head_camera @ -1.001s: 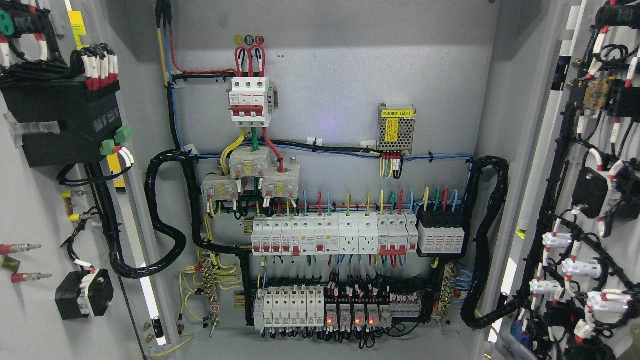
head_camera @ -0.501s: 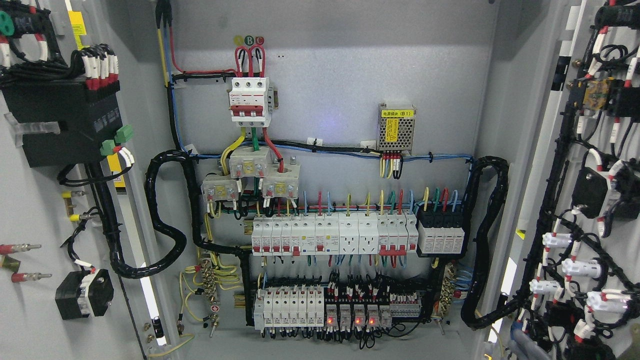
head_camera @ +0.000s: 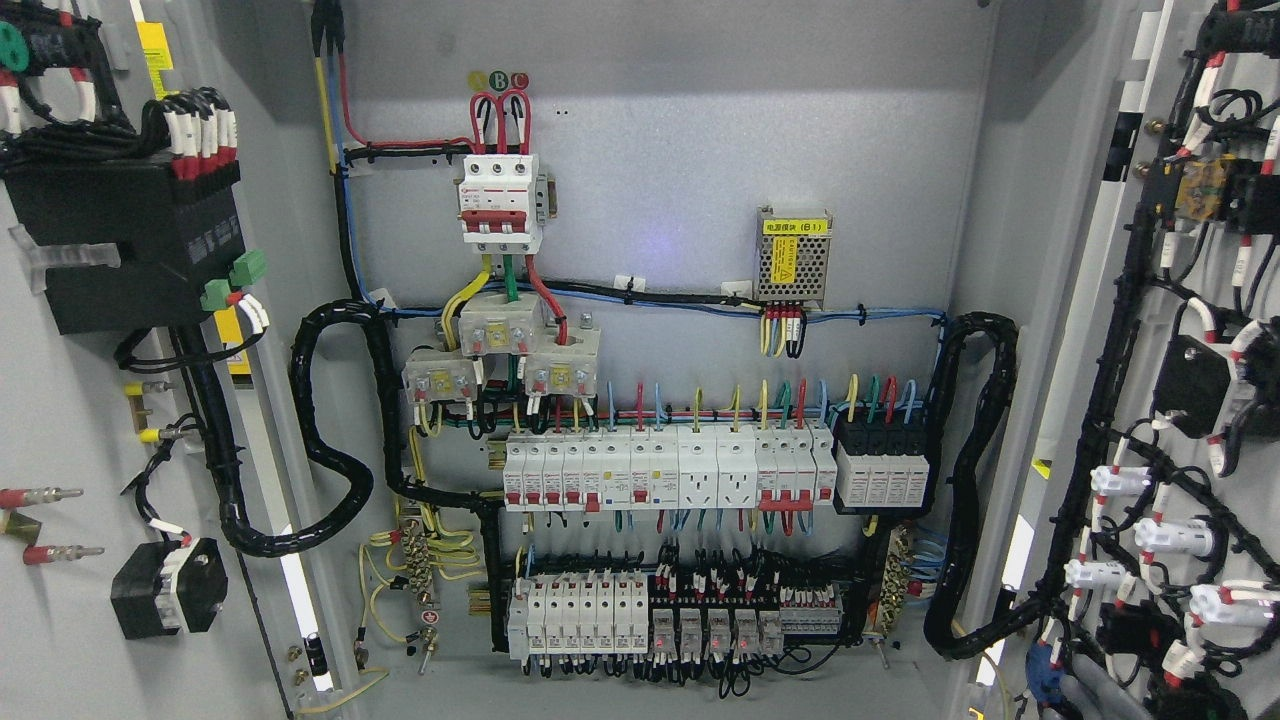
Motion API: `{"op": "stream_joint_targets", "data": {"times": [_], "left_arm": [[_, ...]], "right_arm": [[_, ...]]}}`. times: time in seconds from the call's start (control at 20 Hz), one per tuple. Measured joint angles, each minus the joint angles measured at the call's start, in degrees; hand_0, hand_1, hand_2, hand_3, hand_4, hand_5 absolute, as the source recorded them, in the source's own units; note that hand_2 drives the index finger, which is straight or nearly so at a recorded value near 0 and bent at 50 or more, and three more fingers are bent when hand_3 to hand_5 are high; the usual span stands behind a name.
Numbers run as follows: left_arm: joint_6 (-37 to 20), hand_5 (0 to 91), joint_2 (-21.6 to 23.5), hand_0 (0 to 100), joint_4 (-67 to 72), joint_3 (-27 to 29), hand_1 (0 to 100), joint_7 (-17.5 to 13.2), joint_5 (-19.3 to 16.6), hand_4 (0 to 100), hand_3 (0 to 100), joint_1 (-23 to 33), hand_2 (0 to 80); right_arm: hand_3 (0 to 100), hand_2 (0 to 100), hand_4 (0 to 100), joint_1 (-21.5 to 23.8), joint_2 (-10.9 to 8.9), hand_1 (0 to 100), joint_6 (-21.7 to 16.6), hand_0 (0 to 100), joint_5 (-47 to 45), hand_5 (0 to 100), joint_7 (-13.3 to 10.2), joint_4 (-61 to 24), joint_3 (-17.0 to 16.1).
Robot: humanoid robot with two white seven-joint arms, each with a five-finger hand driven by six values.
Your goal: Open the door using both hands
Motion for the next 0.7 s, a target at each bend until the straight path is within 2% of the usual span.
{"op": "stream_joint_targets", "data": {"times": [0.2,0.45,0.7], "left_arm": [[2.6,0.0,-0.1,12,0.5,2.8,56,-0.9,2.5,0,0,0.1,0.0],[7.3,0.0,-0.1,12,1.5,6.7,56,-4.9,5.4,0,0,-0.2,0.0],[9.2,0.0,1.2,12,3.3,10.4,56,-6.4,8.1,0,0,-1.3,0.0]], "right_arm": [[0,4,0,0.8,0.02,50,-1.5,0,0.0,0,0.0,0.0,-0.6],[0,4,0,1.6,-0.08,50,-2.6,0,-0.1,0,0.0,0.0,-1.2],[0,4,0,2.1,-0.07,50,-2.7,0,-0.1,0,0.2,0.1,-1.8]]}}
